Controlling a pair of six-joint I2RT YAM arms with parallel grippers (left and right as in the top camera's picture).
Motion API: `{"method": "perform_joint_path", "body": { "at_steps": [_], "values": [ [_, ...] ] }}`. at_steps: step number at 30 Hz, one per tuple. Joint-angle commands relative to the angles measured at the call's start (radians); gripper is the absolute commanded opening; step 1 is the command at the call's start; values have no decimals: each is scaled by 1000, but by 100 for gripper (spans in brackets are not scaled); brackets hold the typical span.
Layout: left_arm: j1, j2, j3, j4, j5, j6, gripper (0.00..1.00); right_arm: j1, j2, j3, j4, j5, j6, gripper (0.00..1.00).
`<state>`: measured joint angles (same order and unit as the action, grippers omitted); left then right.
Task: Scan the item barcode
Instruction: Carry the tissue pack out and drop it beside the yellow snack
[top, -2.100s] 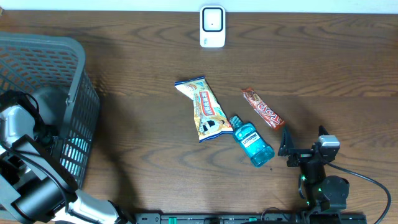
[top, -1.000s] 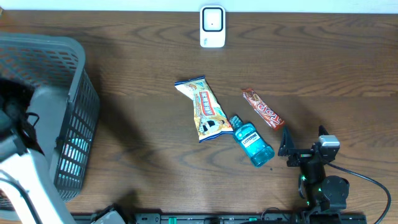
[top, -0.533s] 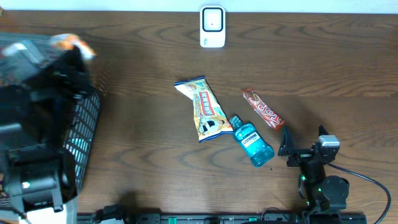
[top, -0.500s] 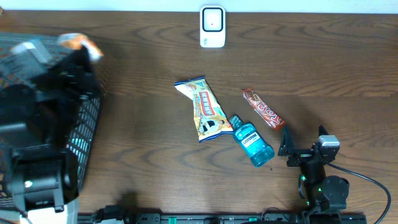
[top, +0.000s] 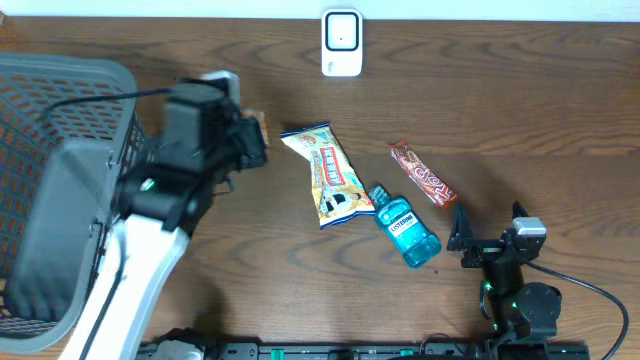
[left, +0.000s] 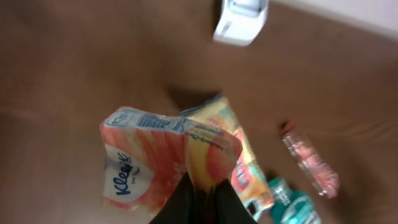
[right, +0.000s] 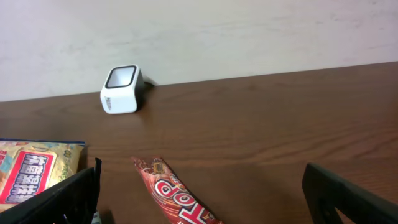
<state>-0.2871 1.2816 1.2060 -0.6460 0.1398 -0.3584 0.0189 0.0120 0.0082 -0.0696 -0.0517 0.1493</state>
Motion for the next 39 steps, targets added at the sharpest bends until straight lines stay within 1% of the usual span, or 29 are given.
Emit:
{"method": "perform_joint_path", "body": {
  "at_steps": [1,9,15,18,24,27,28,29,30,32,34,36,39],
  "values": [
    [-27,94,-11,-24,-55,-20,7,-1,-4,-3,-2,5,6,99],
    [-99,343,-11,-34,-55,-168,7,-1,-4,-3,-2,5,6,99],
    [-155,459,-11,-31,-55,-248,7,-1,-4,-3,-2,5,6,99],
    [-178,489,-11,-26,-55,-277,7,-1,-4,-3,-2,5,6,99],
    [-242,497,-11,2,-55,-279,7,-1,-4,-3,-2,5,6,99],
    [-270,495,-10,7,-55,-279,9,-1,-4,-3,-2,5,6,99],
    [-275,491,-8,6,-55,-275,17,-1,-4,-3,-2,5,6,99],
    [-276,487,-6,6,-55,-270,33,-1,-4,-3,-2,5,6,99],
    [-275,479,-2,1,-55,-267,44,-1,-4,-3,-2,5,6,99],
    [-272,455,11,-13,-55,-258,75,-1,-4,-3,-2,5,6,99],
    [-270,418,25,-25,-56,-233,92,-1,-4,-3,-2,5,6,99],
    [-270,367,31,-27,-56,-209,96,-1,-4,-3,-2,5,6,99],
    [-270,268,33,-26,-75,-183,97,-1,-4,-3,-2,5,6,99]
  ]
}}
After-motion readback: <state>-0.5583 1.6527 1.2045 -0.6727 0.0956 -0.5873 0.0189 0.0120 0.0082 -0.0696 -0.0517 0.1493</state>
